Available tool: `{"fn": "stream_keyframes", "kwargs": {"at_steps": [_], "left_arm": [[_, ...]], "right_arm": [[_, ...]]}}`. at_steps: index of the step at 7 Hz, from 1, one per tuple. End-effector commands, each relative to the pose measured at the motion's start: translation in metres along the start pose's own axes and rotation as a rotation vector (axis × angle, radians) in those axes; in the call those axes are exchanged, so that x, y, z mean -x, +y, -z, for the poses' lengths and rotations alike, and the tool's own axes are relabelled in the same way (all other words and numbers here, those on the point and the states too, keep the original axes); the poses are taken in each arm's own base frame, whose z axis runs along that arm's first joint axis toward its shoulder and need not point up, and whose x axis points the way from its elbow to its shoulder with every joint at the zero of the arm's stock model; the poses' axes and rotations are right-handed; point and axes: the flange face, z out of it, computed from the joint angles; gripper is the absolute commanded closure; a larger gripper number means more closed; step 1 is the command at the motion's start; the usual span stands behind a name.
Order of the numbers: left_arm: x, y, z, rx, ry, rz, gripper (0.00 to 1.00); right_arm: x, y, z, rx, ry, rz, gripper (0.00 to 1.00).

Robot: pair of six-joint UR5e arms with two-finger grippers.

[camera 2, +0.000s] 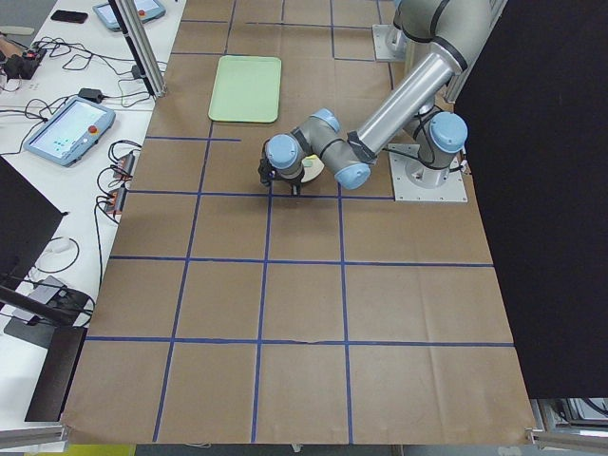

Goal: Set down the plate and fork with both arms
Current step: 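Carry the white plate with the left gripper onto the green tray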

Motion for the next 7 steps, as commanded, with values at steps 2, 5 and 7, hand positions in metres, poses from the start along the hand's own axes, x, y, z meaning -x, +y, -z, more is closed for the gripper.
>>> {"fn": "stream_keyframes", "kwargs": {"at_steps": [2, 5, 7], "left_arm": [[-0.107, -0.043, -0.004, -0.025, 0.047, 0.05, 0.98], [-0.209, -0.105, -0.047, 0.023, 0.12, 0.131, 0.99], [-0.259, -0.15, -0.078, 0.048, 0.083, 0.079, 0.99]], "right_arm": [[0.0, 0.0, 0.0, 0.0, -0.002, 0.0, 0.0], [-0.002, -0.001, 0.002, -0.003, -0.001, -0.005, 0.0], [-0.002, 0.0, 0.0, 0.002, -0.002, -0.005, 0.0]]}}
